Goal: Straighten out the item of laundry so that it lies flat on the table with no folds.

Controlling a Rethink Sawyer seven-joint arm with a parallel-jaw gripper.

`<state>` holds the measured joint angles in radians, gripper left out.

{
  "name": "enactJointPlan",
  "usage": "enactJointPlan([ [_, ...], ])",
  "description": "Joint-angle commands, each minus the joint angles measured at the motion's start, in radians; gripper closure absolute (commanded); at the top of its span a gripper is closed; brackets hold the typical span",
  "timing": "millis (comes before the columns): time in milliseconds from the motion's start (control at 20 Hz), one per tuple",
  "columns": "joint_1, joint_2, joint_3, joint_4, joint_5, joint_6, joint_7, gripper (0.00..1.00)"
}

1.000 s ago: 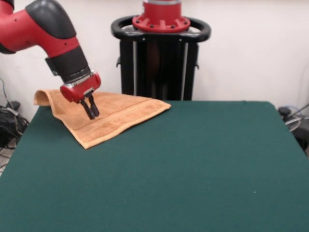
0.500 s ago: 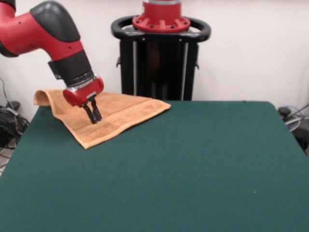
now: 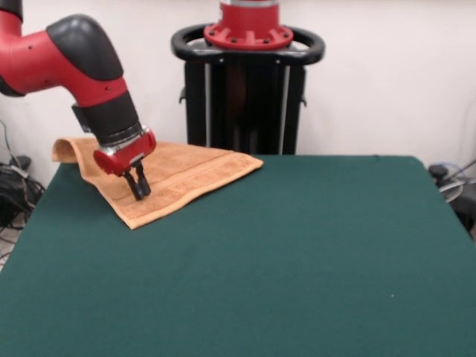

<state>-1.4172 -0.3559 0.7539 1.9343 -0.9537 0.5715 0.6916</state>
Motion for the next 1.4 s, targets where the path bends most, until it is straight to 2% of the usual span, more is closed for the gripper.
enactJointPlan([
  [50,0.108,-0.014,-0.155,-0.177,-0.096,-0.016,0.132,1.00],
  [250,0.130,0.004,-0.195,-0.209,-0.115,-0.040,0.124,1.00],
  [400,0.133,0.005,-0.197,-0.204,-0.099,-0.054,0.123,1.00],
  [850,0.065,-0.041,-0.099,-0.121,0.027,-0.060,0.070,1.00],
  [1400,0.027,0.034,-0.041,-0.183,0.031,-0.101,0.007,1.00],
])
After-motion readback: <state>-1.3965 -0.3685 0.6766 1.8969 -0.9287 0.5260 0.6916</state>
